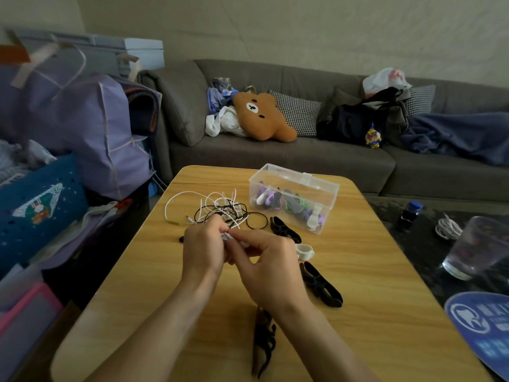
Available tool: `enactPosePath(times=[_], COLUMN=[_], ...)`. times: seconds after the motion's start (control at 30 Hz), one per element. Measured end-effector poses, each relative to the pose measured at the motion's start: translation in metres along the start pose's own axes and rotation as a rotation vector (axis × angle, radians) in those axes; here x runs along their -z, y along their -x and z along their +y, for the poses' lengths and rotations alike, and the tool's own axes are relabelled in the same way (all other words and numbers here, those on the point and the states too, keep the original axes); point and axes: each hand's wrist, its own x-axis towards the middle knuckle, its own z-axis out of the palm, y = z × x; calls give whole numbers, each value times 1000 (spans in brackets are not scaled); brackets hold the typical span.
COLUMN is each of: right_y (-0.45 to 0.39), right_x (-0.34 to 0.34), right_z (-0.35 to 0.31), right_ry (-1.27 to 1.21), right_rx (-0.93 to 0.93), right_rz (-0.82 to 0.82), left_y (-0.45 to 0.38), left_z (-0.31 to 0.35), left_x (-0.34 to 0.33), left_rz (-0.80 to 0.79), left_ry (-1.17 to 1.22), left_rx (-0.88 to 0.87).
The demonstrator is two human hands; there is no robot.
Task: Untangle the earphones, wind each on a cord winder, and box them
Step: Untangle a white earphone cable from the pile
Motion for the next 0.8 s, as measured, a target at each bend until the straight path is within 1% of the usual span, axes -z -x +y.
enactPosePath(times=[0.1, 0.17, 0.33, 0.53, 0.63, 0.7, 0.8], right_y=[0, -1, 2, 1, 1, 1, 3], right_x=[-3, -3, -4, -2, -1, 2, 4], right_z=[-1, -2, -4, -3, -2, -1, -3], right_ry=[0, -27, -10, 57, 53, 54, 53], right_rx=[42, 38, 50, 96, 83, 80, 119], right_rz=[62, 82, 71, 52, 45, 37, -4], left_y=[1, 2, -3, 1, 3, 4, 5], left_z=[-1, 0, 1, 1, -1, 0, 5], left_x=[0, -2, 0, -1, -3, -2, 3], left_rz=[30, 30, 15, 32, 30, -6, -156], left_ry=[-10, -29, -23, 33, 10, 3, 14], left_rx=[-12, -22, 80, 120, 143, 191, 309])
